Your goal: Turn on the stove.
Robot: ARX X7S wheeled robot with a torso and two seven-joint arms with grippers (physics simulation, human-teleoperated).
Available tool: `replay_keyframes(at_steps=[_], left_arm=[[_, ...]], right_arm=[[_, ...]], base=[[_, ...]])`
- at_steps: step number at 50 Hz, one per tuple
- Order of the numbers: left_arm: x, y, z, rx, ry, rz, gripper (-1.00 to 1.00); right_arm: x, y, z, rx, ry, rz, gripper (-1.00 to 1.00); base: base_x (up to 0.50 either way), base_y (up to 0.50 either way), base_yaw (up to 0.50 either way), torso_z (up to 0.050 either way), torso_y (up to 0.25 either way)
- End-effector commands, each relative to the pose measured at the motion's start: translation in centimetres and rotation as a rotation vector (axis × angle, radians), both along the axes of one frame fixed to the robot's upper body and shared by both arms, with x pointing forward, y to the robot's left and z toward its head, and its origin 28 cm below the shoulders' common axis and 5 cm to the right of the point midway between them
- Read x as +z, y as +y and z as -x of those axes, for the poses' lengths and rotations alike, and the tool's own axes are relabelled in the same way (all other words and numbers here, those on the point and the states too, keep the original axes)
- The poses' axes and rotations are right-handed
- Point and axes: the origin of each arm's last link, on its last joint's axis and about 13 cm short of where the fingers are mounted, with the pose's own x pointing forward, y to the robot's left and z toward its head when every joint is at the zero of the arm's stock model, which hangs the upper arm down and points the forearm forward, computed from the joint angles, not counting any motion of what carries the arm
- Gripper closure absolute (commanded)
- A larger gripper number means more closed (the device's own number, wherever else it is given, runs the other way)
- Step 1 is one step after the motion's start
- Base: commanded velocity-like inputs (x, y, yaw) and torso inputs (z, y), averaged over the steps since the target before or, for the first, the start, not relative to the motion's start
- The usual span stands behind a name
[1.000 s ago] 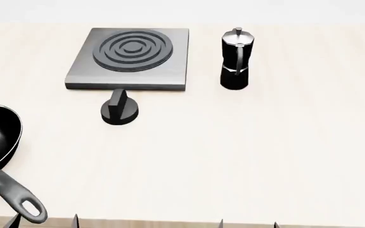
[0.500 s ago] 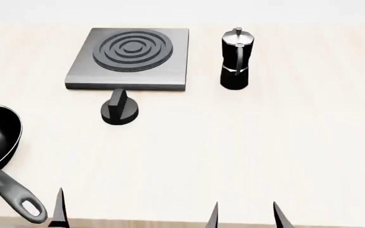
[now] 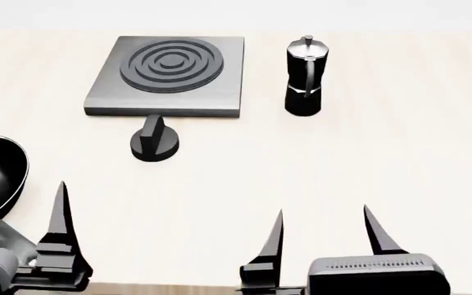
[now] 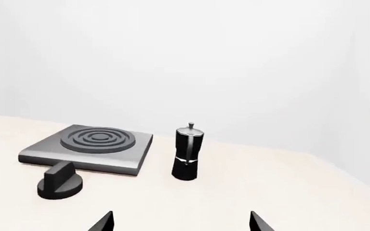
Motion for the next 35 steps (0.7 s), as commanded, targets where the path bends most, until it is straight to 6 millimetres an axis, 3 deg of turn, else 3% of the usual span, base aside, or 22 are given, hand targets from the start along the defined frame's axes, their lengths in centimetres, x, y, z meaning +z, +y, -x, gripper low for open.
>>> replay_keyframes(at_steps=[1, 15, 23, 35], left_arm=[[2.9, 0.1, 0.1, -0.018, -0.086, 0.023, -1.00], [4.6, -0.3, -0.2, -0.008, -0.156, 0.023, -1.00], [4.3, -0.3, -0.2, -0.021, -0.170, 0.027, -1.00], [4.0, -0.3, -0.2, -0.025, -0.157, 0.026, -1.00]], right_arm=[[2.5, -0.2, 0.3, 0.007, -0.055, 0.021, -1.00], [4.5, -0.5, 0.3, 0.000, -0.111, 0.029, -1.00], [6.3, -0.4, 0.3, 0.003, -0.192, 0.019, -1.00], [6.1, -0.2, 0.1, -0.007, -0.190, 0.044, -1.00]], base=[[0.00, 0.00, 0.00, 0.000, 0.000], [0.00, 0.00, 0.00, 0.000, 0.000], [0.00, 0.00, 0.00, 0.000, 0.000], [0.00, 0.00, 0.00, 0.000, 0.000]])
